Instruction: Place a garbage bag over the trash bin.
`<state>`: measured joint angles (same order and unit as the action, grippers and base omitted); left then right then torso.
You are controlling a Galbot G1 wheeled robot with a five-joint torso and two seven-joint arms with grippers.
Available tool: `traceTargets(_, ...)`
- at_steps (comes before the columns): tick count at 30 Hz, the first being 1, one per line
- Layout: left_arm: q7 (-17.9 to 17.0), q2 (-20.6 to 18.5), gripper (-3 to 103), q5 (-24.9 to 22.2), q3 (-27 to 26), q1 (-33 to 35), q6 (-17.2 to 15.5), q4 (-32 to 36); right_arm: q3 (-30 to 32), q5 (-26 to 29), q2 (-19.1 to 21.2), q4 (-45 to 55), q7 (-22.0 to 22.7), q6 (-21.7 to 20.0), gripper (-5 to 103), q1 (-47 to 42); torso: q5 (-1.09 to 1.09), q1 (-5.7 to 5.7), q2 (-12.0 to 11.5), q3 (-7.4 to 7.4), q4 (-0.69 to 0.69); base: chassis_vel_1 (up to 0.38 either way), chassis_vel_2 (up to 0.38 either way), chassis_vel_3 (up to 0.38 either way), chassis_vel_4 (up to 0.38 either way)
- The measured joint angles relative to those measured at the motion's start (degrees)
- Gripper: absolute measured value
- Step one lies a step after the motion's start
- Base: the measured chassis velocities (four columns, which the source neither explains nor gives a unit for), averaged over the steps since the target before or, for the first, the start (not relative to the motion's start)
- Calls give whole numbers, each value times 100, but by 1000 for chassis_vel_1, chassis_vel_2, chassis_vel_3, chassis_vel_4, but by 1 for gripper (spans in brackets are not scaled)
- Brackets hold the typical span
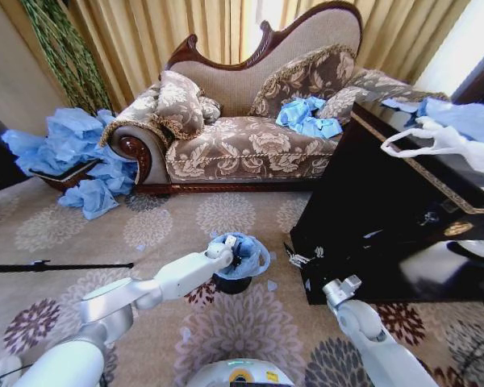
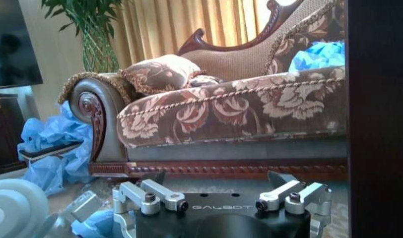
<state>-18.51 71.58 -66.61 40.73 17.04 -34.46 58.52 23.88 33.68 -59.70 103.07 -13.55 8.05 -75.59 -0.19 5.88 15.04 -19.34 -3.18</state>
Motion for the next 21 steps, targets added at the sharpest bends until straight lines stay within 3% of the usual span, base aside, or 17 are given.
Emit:
traceTargets(5,-140,-9,0,-343,-15,69,-100,66,17,34,53,-10,13,2,100,-13,-1,0,0,0,0,0,0,0,0)
traceTargets(7,-333,-186,0,-756,-16,176,-251,437,19,60,71,-35,17,2,100,14,-1,0,0,0,0,0,0,0,0)
traceTargets(10,-489,-447,0,-953,-37,272,-300,873,-3,75,77,-51,20,2,100,53,-1,0,0,0,2,0,0,0,0)
traceTargets(16,-575,-686,0,-908,-226,293,-294,1284,-64,76,62,-78,36,-1,100,113,0,0,0,0,4,0,0,0,0)
traceTargets(21,-456,-426,0,-694,-288,22,-177,849,-141,48,39,-55,60,-12,100,125,-1,0,0,0,0,0,0,0,0)
